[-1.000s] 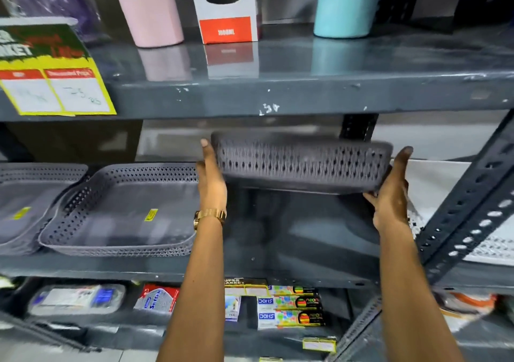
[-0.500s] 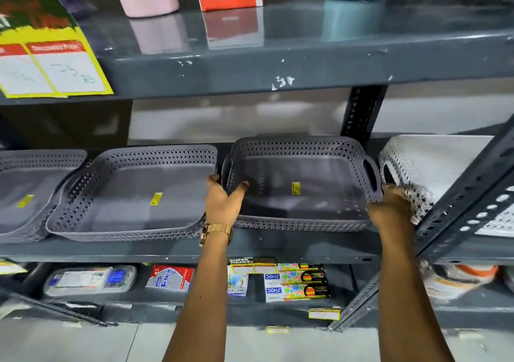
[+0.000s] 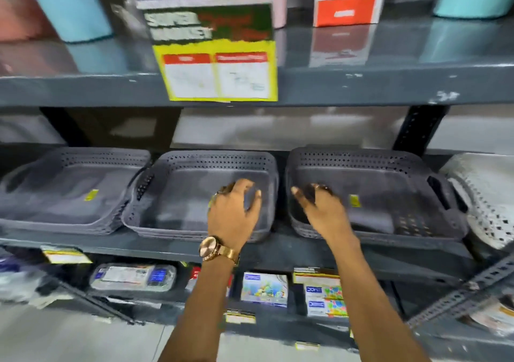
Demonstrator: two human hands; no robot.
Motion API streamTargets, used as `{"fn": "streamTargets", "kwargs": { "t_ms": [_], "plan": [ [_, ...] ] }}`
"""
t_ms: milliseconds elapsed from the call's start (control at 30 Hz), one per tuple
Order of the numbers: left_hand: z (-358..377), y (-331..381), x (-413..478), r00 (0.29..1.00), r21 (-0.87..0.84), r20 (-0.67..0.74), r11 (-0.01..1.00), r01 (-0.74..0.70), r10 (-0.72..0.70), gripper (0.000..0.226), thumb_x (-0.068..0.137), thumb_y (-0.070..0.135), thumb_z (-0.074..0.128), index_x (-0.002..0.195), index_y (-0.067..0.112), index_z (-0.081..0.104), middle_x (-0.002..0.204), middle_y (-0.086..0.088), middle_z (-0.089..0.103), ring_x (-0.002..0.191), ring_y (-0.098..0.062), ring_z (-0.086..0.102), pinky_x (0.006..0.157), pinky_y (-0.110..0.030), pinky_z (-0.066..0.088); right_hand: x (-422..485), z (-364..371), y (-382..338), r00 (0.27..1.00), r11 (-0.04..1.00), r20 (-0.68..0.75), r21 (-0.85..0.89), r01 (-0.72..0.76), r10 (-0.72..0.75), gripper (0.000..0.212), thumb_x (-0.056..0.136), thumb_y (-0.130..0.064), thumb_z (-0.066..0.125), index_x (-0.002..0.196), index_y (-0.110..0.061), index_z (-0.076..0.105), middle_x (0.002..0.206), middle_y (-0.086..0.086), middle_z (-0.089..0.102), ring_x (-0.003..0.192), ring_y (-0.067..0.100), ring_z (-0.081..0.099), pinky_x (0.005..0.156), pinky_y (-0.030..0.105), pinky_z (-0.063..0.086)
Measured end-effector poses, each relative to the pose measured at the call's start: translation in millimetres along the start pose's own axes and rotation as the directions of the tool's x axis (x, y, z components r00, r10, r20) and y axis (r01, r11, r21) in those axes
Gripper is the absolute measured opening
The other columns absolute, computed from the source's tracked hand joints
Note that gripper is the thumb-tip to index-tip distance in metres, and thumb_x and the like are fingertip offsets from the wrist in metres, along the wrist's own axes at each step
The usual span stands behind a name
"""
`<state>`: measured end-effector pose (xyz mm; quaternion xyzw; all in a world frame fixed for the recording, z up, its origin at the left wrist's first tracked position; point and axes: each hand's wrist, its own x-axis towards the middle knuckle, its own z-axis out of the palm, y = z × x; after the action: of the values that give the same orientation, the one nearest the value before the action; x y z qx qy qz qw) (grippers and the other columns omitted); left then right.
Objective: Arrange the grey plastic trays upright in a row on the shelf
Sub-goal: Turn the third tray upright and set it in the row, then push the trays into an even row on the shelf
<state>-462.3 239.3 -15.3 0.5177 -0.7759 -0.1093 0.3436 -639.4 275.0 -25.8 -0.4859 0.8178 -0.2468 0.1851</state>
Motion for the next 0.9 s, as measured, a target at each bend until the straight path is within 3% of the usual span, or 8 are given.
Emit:
{"fn": "streamTargets", "kwargs": {
  "t_ms": [67,200,300,400,500,600,767,900],
  "plan": [
    [-28.5,-41.9,5.7,1.0,0.055,-0.007,0.998,0.007,-0.007,0.027,0.087,0.031,0.056,0.109,0.016,0.061,0.104,-0.012,0.07,0.096,-0.034,0.063,0.077,-0.045,0.053,-3.2,22.0,-17.9,0.994,0.997,0.076,0.018,-0.08,0.079,0.07,0.088,-0.067,0.038,0.11,-0.003,0.055,0.121,0.026,0.062,0.115,0.041,0.056,0.092,0.046,0.047],
    [-83.3,-143.3,18.5,0.985,0.247,0.044,0.957,0.15,-0.166,0.051,0.083,0.02,0.062,0.131,0.01,0.046,0.125,-0.022,0.053,0.103,-0.044,0.057,0.082,-0.049,0.049,-3.4,51.0,-35.0,0.978,0.976,0.05,-0.092,-0.198,0.203,0.088,0.079,-0.082,0.026,0.124,-0.013,0.054,0.133,0.02,0.057,0.122,0.039,0.053,0.098,0.05,0.04],
    [-102.9,-202.0,25.4,0.941,0.29,0.094,0.913,0.286,-0.324,0.066,0.079,0.019,0.066,0.135,0.005,0.035,0.134,-0.024,0.04,0.112,-0.048,0.05,0.092,-0.053,0.044,5.0,57.4,-38.1,0.98,0.967,0.017,-0.164,-0.194,0.2,0.078,0.084,-0.074,0.034,0.125,-0.01,0.053,0.133,0.024,0.056,0.121,0.041,0.053,0.097,0.049,0.042],
    [-109.4,-235.5,33.5,0.902,0.319,0.188,0.892,0.319,-0.389,0.073,0.082,0.029,0.064,0.14,0.004,0.026,0.136,-0.025,0.04,0.117,-0.047,0.048,0.094,-0.052,0.043,7.9,62.4,-40.0,0.979,0.95,-0.027,-0.236,-0.203,0.203,0.059,0.091,-0.059,0.041,0.118,-0.007,0.055,0.128,0.027,0.056,0.117,0.043,0.054,0.094,0.047,0.043],
    [-109.1,-248.0,37.9,0.919,0.313,0.219,0.916,0.251,-0.327,0.053,0.084,0.035,0.058,0.125,0.007,0.039,0.113,-0.021,0.059,0.101,-0.043,0.059,0.078,-0.049,0.049,6.0,72.4,-44.7,0.968,0.943,-0.087,-0.223,-0.248,0.234,0.05,0.095,-0.046,0.042,0.115,-0.003,0.057,0.123,0.03,0.057,0.114,0.046,0.054,0.094,0.048,0.043],
    [-104.3,-254.8,37.3,0.955,0.292,0.17,0.938,0.186,-0.242,0.039,0.084,0.037,0.055,0.112,0.012,0.044,0.095,-0.016,0.064,0.089,-0.041,0.063,0.066,-0.043,0.048,1.8,80.5,-48.9,0.952,0.933,-0.154,-0.21,-0.292,0.264,0.047,0.096,-0.042,0.043,0.116,-0.001,0.058,0.12,0.031,0.058,0.112,0.048,0.055,0.092,0.049,0.044],
    [-97.0,-264.1,34.8,0.973,0.262,0.138,0.954,0.146,-0.187,0.032,0.086,0.036,0.048,0.113,0.02,0.044,0.099,-0.013,0.064,0.085,-0.041,0.064,0.068,-0.046,0.049,5.0,84.6,-50.1,0.931,0.931,-0.227,-0.166,-0.325,0.285,0.049,0.093,-0.048,0.048,0.109,-0.004,0.063,0.114,0.031,0.062,0.107,0.049,0.057,0.088,0.05,0.046],
    [-88.8,-266.2,40.4,0.982,0.255,0.091,0.957,0.137,-0.165,0.032,0.089,0.035,0.045,0.118,0.022,0.041,0.1,-0.011,0.064,0.082,-0.04,0.065,0.067,-0.045,0.049,12.4,90.5,-51.6,0.867,0.923,-0.385,-0.086,-0.374,0.316,0.059,0.085,-0.062,0.053,0.097,-0.008,0.072,0.098,0.029,0.069,0.094,0.047,0.064,0.081,0.046,0.05]
  ]
}}
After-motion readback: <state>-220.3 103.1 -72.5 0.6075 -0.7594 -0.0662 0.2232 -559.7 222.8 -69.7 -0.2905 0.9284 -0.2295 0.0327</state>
